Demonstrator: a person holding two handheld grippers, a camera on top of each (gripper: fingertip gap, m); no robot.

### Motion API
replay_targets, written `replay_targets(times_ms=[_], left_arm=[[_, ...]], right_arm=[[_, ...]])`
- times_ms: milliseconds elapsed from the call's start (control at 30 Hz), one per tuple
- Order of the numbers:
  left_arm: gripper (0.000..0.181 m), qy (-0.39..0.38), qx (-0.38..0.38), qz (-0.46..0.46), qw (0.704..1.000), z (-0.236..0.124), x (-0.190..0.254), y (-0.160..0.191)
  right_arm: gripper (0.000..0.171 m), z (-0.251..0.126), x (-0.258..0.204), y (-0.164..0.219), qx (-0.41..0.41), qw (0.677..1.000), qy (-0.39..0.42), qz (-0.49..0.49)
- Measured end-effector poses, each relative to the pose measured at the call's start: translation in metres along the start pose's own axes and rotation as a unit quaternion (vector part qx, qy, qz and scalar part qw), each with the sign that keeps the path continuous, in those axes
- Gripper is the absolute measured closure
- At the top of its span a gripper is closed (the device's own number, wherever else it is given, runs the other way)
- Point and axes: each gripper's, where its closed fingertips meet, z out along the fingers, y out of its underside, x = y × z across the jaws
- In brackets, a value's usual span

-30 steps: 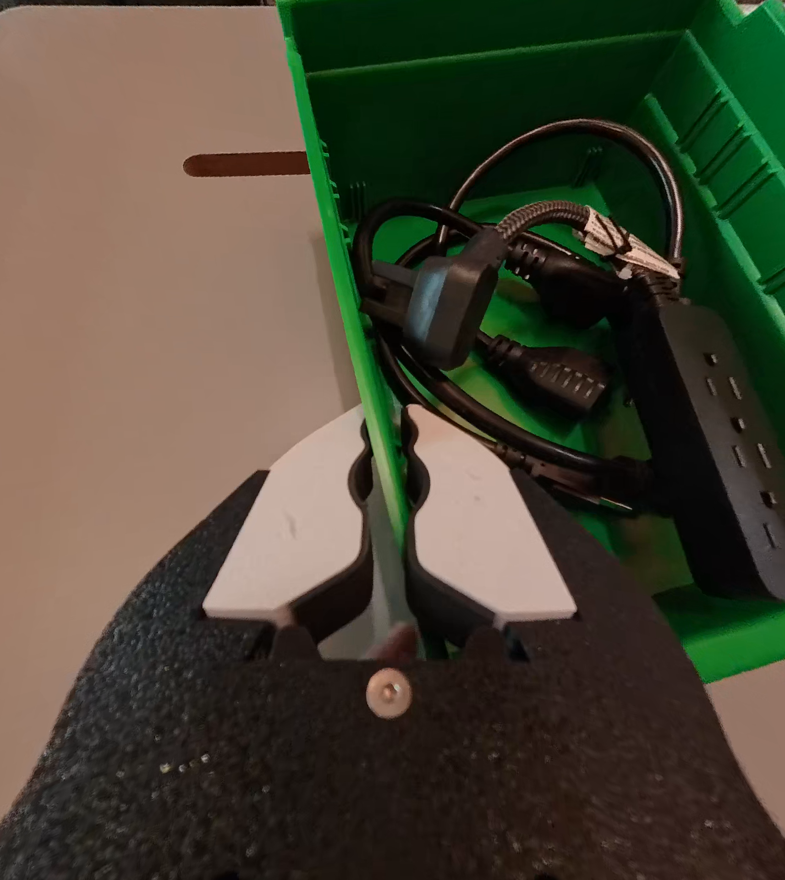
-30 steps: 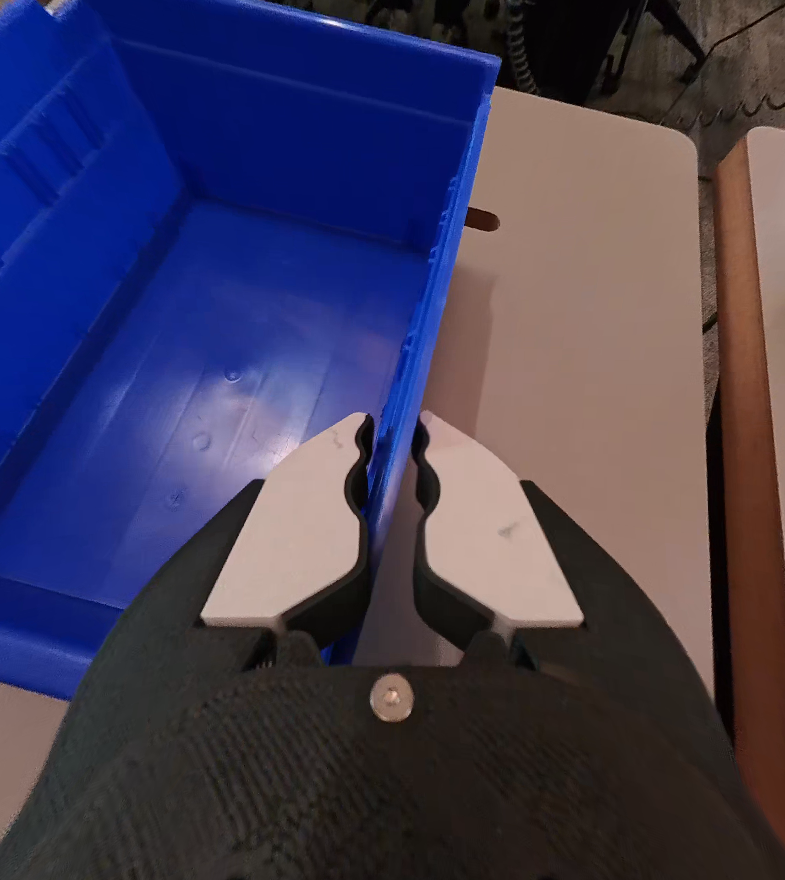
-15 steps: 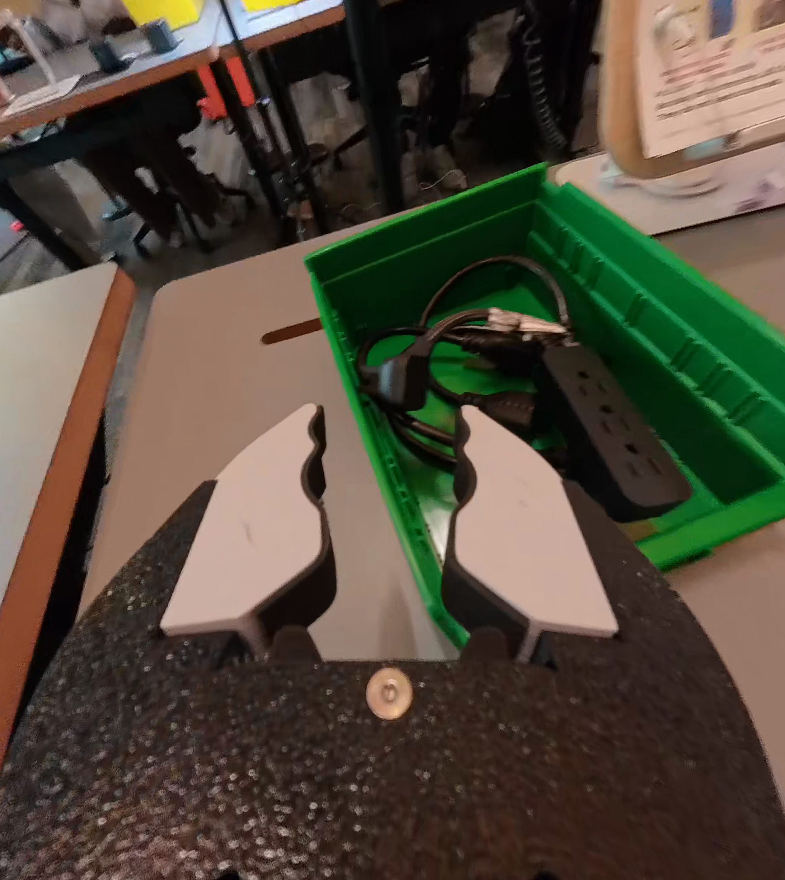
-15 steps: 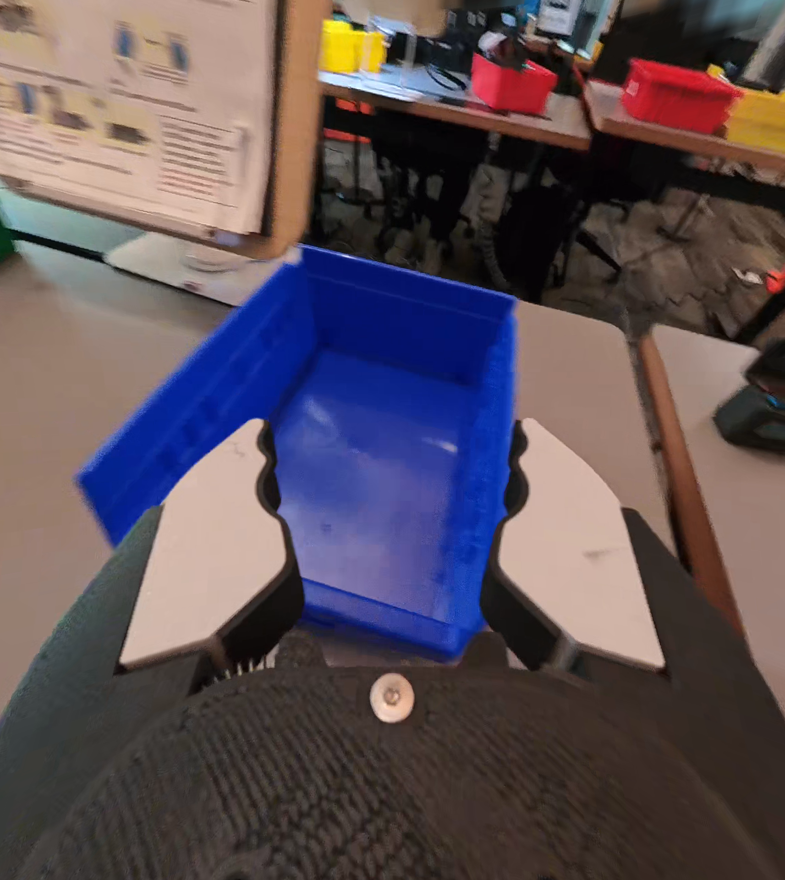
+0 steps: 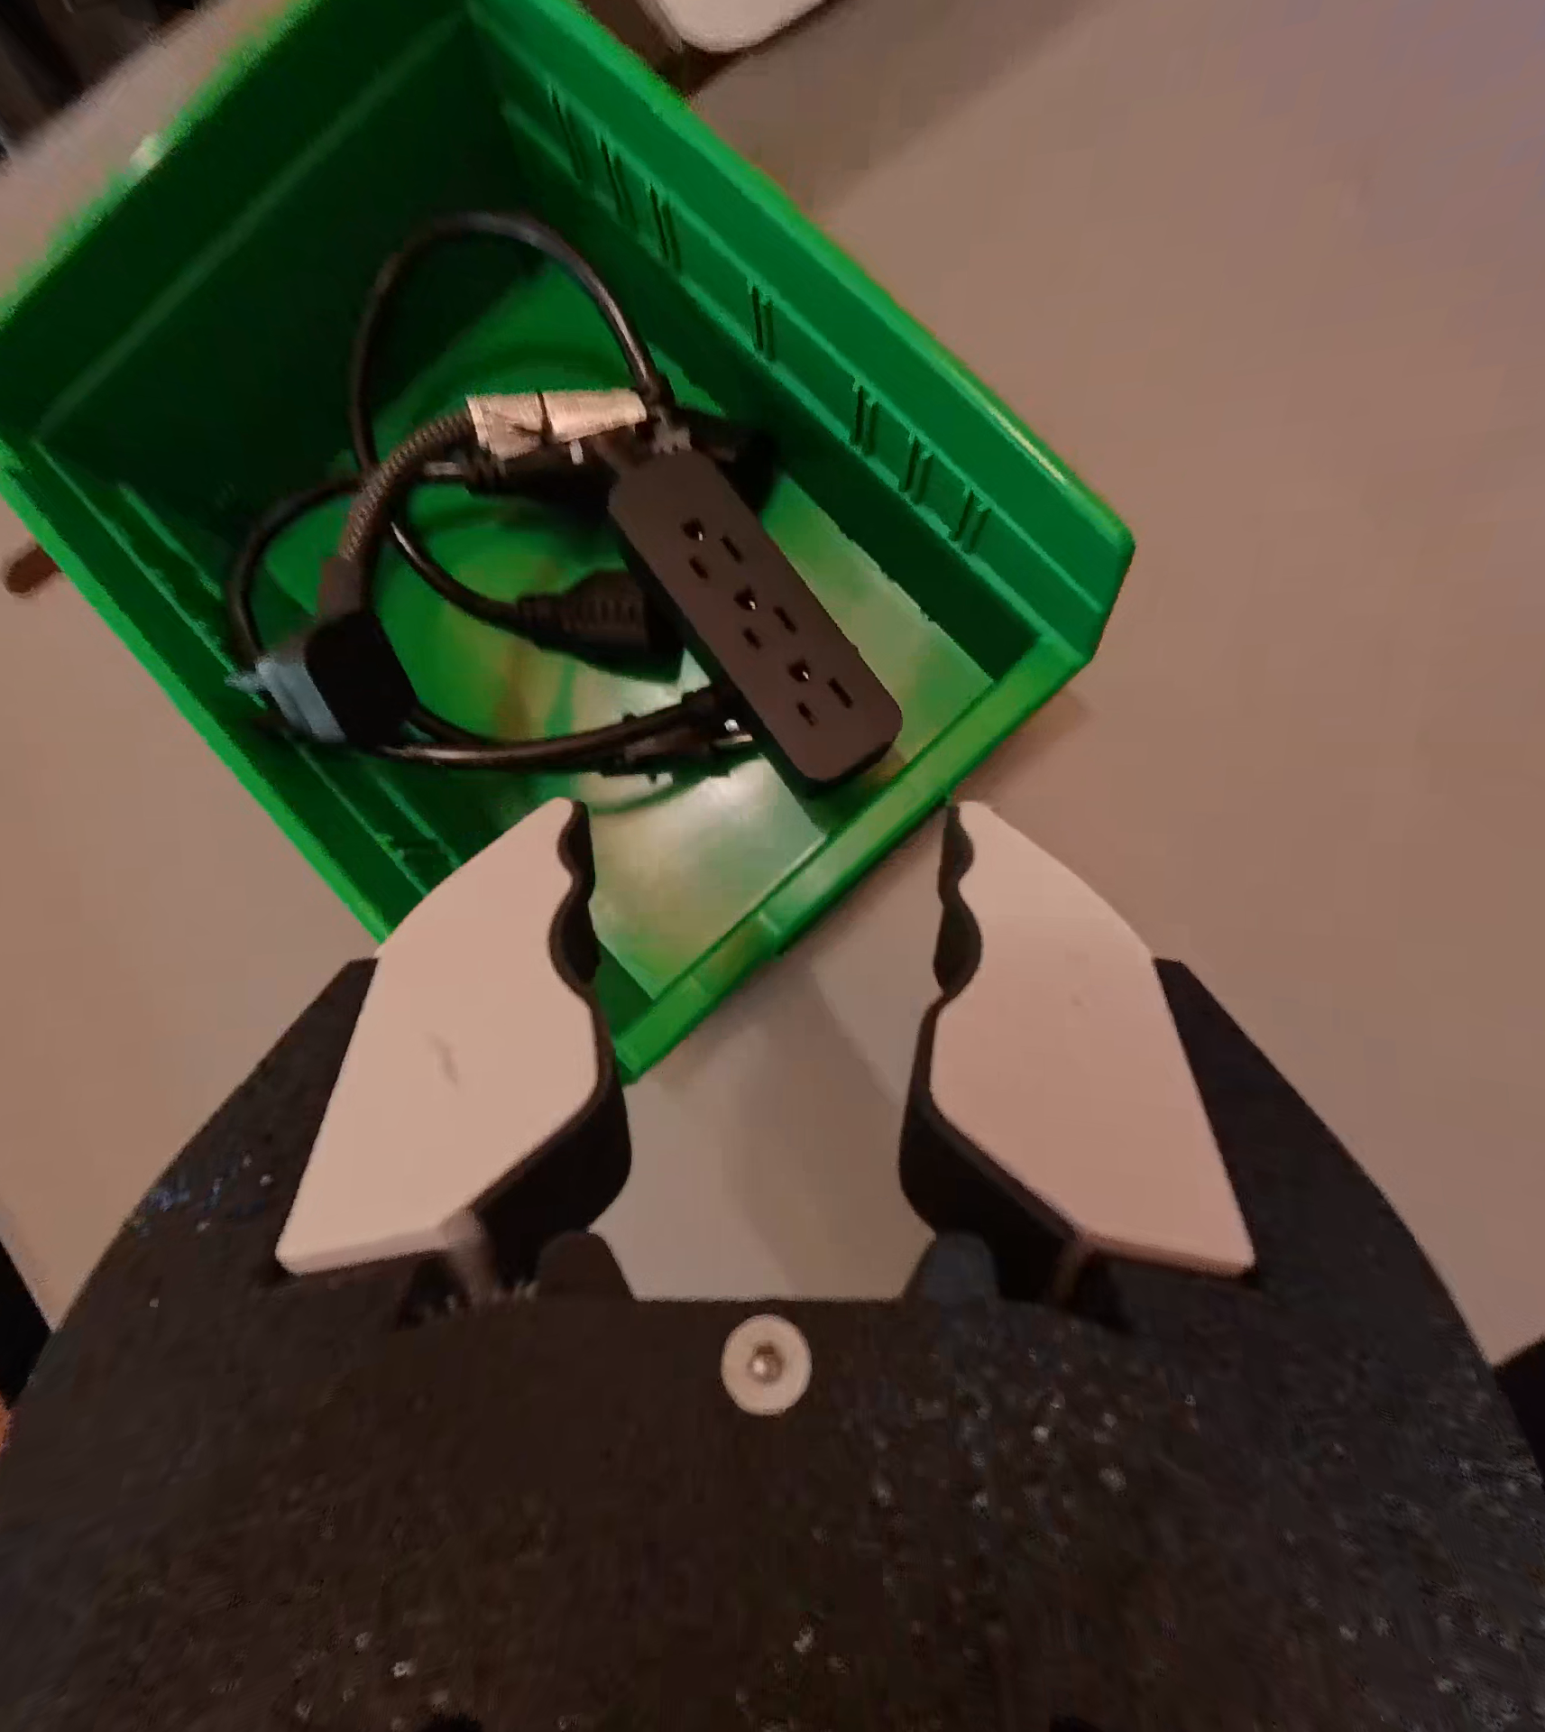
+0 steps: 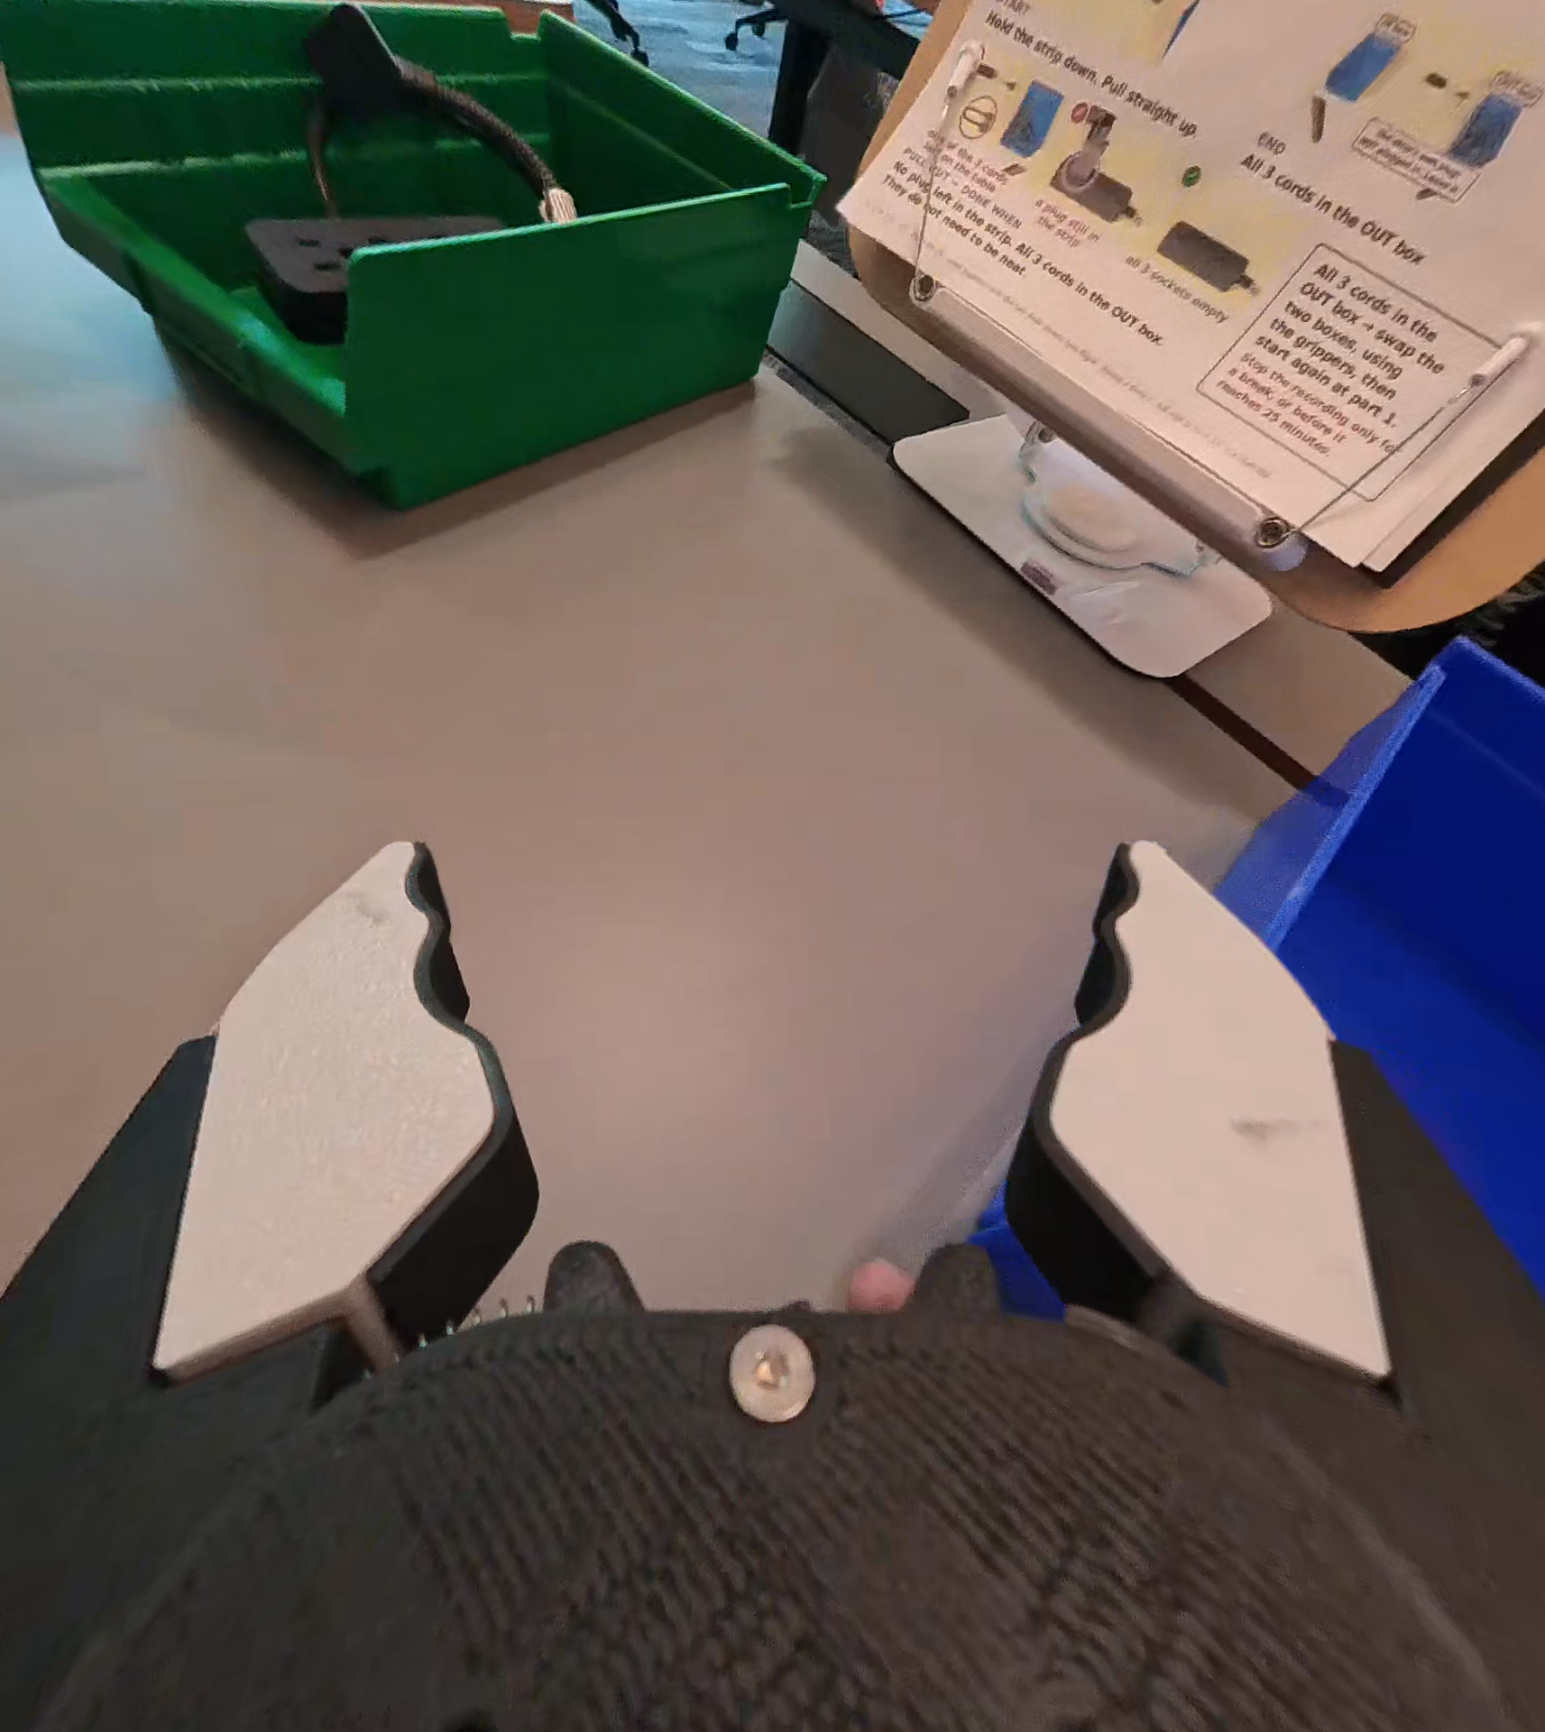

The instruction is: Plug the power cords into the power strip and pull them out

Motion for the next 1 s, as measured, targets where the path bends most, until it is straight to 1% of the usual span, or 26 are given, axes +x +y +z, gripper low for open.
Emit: replay_targets(times_ms=[67, 100, 167, 267, 333, 433, 533, 600, 667, 733, 867, 1000], left_arm=[[0.109, -0.015, -0.037, -0.032, 0.999, 0.008, 0.001, -0.002], [0.109, -0.027, -0.049, -0.043, 0.998, 0.015, 0.001, -0.005], [0.106, -0.042, -0.074, -0.063, 0.994, 0.032, 0.004, -0.009], [0.097, -0.063, -0.116, -0.08, 0.988, 0.066, 0.005, -0.011], [0.096, -0.088, -0.14, -0.085, 0.983, 0.088, -0.001, -0.012], [0.096, -0.122, -0.186, -0.089, 0.971, 0.112, -0.013, -0.01], [0.114, -0.119, -0.228, -0.081, 0.963, 0.128, -0.011, -0.007], [0.128, -0.149, -0.254, -0.056, 0.954, 0.129, -0.02, -0.004], [0.129, -0.146, -0.265, -0.059, 0.951, 0.129, -0.02, -0.003], [0.13, -0.136, -0.266, -0.04, 0.953, 0.126, -0.022, -0.001], [0.133, -0.13, -0.231, -0.018, 0.964, 0.115, -0.025, -0.006], [0.134, -0.135, -0.19, 0.019, 0.972, 0.087, -0.021, -0.027]], right_arm=[[0.047, 0.004, 0.002, -0.007, 0.016, 1.0, 0.009, 0.025], [0.047, 0.007, -0.002, -0.009, 0.02, 0.999, -0.001, 0.027], [0.047, 0.01, -0.009, -0.002, -0.007, 1.0, -0.013, 0.003], [0.05, 0.008, -0.012, 0.013, -0.039, 0.999, -0.005, -0.028], [0.051, 0.007, -0.021, 0.011, -0.035, 0.999, -0.029, -0.024], [0.052, 0.002, -0.025, 0.003, -0.021, 0.999, -0.03, -0.026], [0.055, 0.0, -0.034, 0.004, -0.024, 0.998, -0.056, -0.024], [0.055, 0.001, -0.032, 0.006, -0.026, 0.998, -0.054, -0.028], [0.056, 0.001, -0.028, 0.008, -0.029, 0.998, -0.053, -0.02], [0.059, -0.001, -0.027, 0.008, -0.025, 0.998, -0.059, -0.007], [0.062, -0.006, -0.024, 0.004, -0.013, 0.998, -0.062, 0.006], [0.064, -0.007, -0.021, 0.005, -0.012, 0.998, -0.063, 0.012]])
